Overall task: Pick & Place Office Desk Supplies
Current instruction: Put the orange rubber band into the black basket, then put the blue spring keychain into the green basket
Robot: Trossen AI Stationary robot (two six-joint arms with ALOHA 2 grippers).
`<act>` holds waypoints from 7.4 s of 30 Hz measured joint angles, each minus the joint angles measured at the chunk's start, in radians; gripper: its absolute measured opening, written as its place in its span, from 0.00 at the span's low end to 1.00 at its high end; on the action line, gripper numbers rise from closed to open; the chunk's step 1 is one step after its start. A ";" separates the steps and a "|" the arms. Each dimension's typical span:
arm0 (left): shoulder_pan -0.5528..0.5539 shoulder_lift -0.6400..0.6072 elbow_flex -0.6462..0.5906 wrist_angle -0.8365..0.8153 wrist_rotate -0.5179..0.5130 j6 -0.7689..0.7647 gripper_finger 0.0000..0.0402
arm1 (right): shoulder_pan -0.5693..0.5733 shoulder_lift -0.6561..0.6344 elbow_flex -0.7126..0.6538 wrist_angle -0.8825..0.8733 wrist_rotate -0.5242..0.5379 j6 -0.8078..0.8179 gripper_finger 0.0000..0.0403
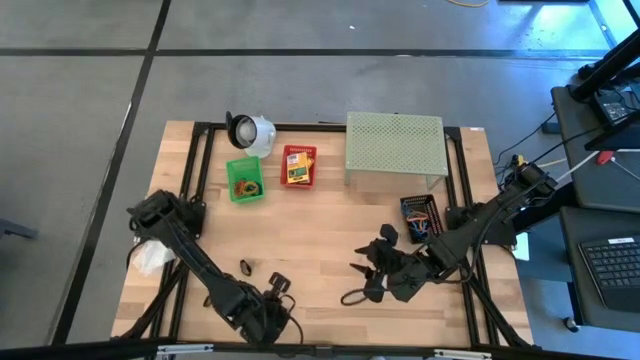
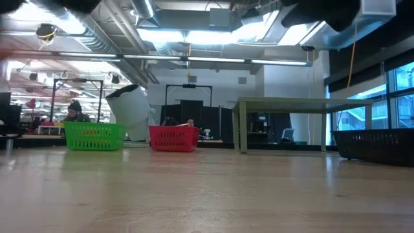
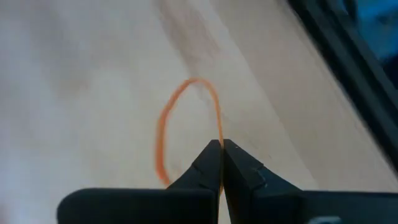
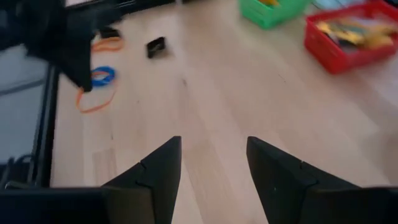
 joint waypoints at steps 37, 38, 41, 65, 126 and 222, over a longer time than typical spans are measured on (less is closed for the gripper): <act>0.383 -0.115 0.004 0.529 0.421 0.218 0.01 | 0.076 0.173 0.081 0.327 0.093 -0.602 0.44; 0.383 -0.115 0.004 0.528 0.420 0.218 0.01 | 0.076 0.173 0.081 0.328 0.093 -0.602 0.40; 0.383 -0.115 0.005 0.526 0.418 0.220 0.01 | 0.076 0.173 0.081 0.330 0.075 -0.588 0.25; 0.363 -0.179 0.003 0.423 0.129 0.198 0.24 | 0.060 0.168 0.088 0.343 0.079 -0.549 0.00; 0.200 -0.568 -0.779 0.763 -0.822 -0.132 0.58 | -0.322 -0.354 -0.158 -1.038 -0.394 0.736 0.00; 0.045 -0.057 -0.224 -0.053 0.331 -0.378 0.50 | -0.165 -0.271 -0.137 -0.369 -0.240 0.360 0.44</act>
